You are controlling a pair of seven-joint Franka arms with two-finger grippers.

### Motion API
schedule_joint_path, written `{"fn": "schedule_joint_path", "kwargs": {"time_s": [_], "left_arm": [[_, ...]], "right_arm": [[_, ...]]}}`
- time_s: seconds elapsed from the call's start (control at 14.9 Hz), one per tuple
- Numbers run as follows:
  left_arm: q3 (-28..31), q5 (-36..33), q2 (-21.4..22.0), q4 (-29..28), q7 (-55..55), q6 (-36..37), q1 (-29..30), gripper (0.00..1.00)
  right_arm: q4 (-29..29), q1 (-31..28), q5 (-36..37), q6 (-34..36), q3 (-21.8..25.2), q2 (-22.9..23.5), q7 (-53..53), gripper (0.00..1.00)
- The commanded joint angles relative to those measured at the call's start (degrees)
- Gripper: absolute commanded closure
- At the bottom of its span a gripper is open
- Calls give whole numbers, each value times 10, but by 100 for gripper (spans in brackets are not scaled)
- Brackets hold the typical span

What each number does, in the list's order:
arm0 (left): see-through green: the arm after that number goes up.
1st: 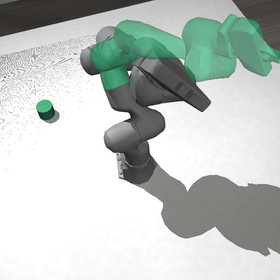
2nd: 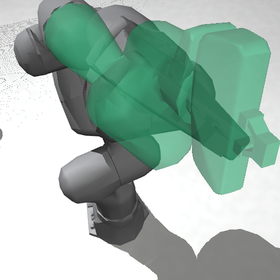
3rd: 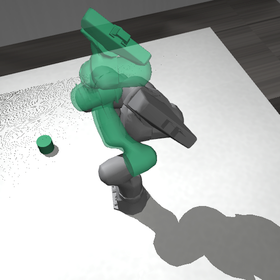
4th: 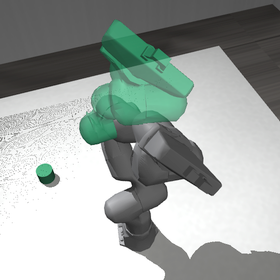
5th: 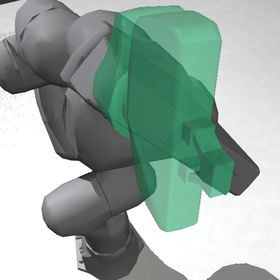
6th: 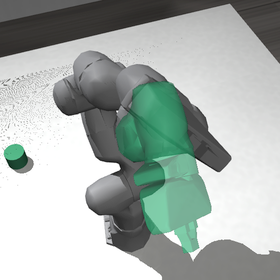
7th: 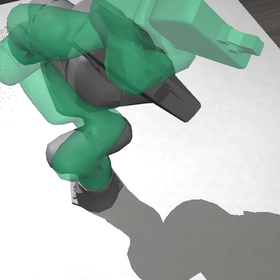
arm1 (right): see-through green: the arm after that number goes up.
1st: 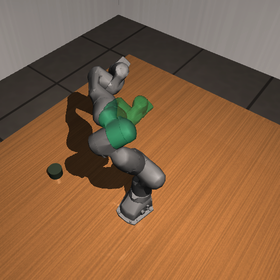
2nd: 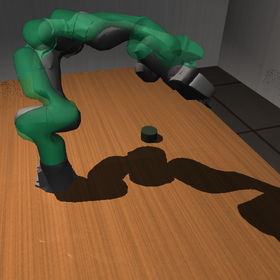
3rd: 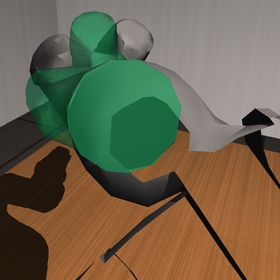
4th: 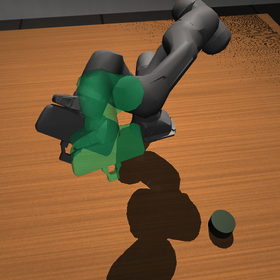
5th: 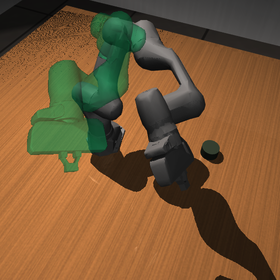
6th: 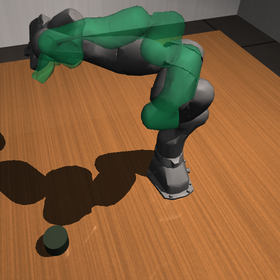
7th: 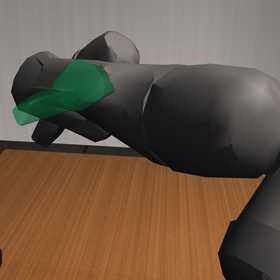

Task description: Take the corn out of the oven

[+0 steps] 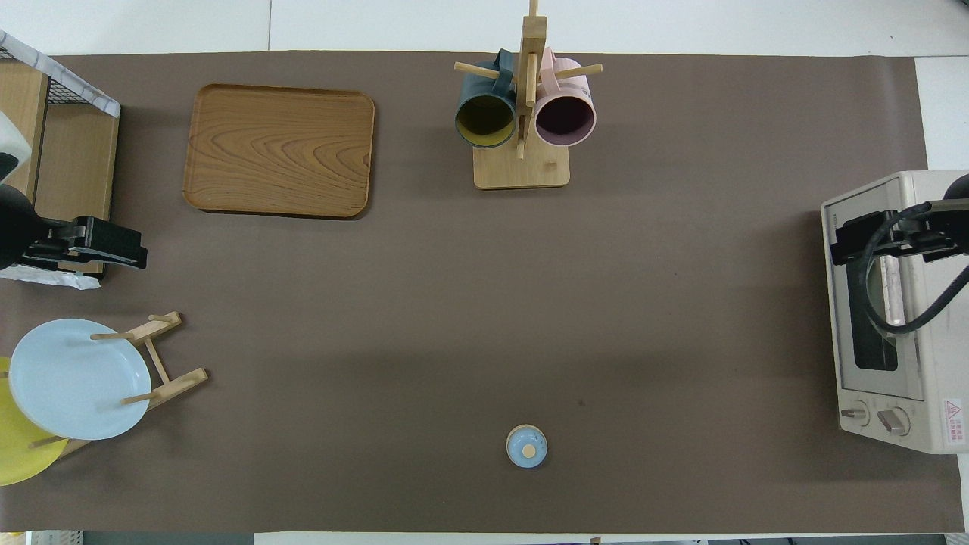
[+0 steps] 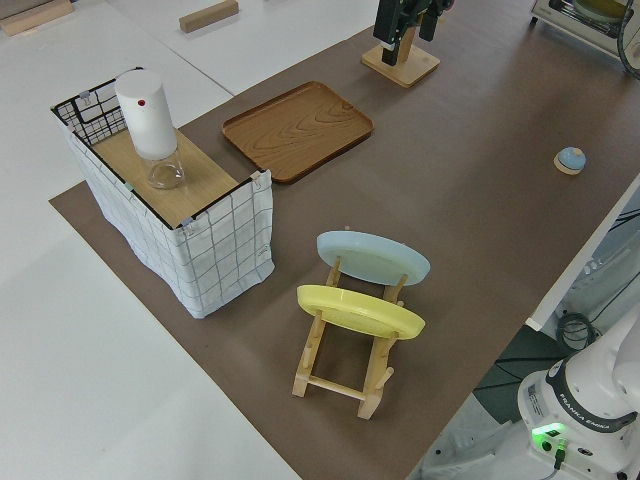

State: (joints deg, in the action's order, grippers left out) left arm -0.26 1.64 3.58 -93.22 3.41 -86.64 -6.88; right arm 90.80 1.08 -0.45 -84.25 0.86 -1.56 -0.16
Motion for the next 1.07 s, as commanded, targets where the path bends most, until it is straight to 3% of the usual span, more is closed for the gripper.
{"fn": "schedule_joint_path", "kwargs": {"time_s": [0.0,0.47,0.6,0.67,1.01], "left_arm": [[-1,-9,5,-1,-2,7,3,0],[-1,-9,5,-2,-2,7,3,0],[-1,-9,5,-2,-2,7,3,0],[-1,-9,5,-1,-2,7,3,0],[-1,-9,5,-2,-2,7,3,0]], "right_arm": [[-11,-7,-3,8,-7,6,7,0],[26,-5,0,-6,-6,-5,-29,0],[46,-5,10,-22,-5,-13,-43,81],[60,-5,21,-32,-5,-17,-55,100],[195,-20,80,-155,-1,-72,-135,100]]}}
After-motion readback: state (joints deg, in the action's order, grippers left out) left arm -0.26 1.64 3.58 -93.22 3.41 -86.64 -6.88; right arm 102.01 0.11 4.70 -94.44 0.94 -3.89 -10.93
